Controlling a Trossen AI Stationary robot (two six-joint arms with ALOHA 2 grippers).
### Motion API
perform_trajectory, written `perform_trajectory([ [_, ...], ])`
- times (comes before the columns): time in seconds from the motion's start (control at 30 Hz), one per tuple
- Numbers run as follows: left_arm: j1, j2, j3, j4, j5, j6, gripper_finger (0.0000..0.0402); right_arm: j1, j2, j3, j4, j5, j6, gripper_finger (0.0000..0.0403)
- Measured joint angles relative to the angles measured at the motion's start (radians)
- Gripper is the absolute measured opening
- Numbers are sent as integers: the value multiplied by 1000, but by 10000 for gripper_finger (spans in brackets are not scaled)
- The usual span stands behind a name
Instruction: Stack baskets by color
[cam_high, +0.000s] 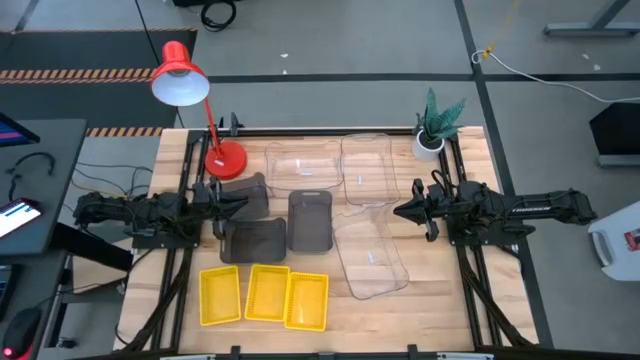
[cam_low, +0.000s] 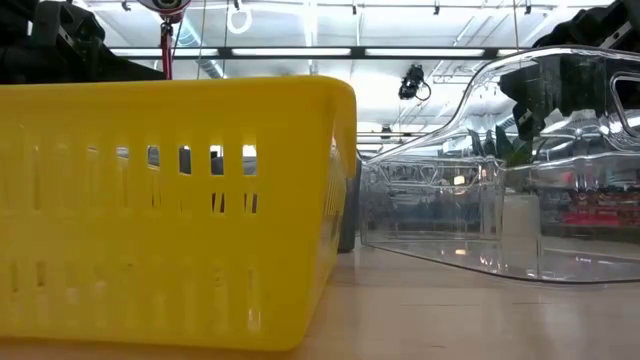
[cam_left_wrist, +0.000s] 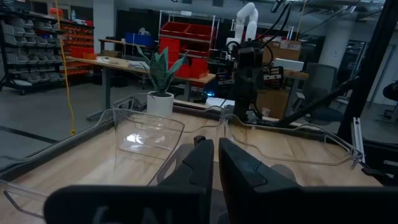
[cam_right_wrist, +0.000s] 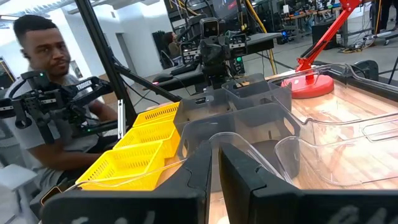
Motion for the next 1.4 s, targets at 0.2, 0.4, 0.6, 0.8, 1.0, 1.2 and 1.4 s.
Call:
perform_trajectory([
  [0.2, 0, 0, 0, 0, 0, 0, 38, 0, 0, 0, 0, 0, 0, 35],
  [0.4, 0, 0, 0, 0, 0, 0, 35, 0, 0, 0, 0, 0, 0, 35],
  [0.6, 0, 0, 0, 0, 0, 0, 30, 0, 0, 0, 0, 0, 0, 35],
  [0.8, 0, 0, 0, 0, 0, 0, 35, 0, 0, 0, 0, 0, 0, 35],
  [1.0, 0, 0, 0, 0, 0, 0, 38, 0, 0, 0, 0, 0, 0, 35],
  [1.2, 0, 0, 0, 0, 0, 0, 33, 0, 0, 0, 0, 0, 0, 35],
  [1.4, 0, 0, 0, 0, 0, 0, 31, 0, 0, 0, 1, 0, 0, 35],
])
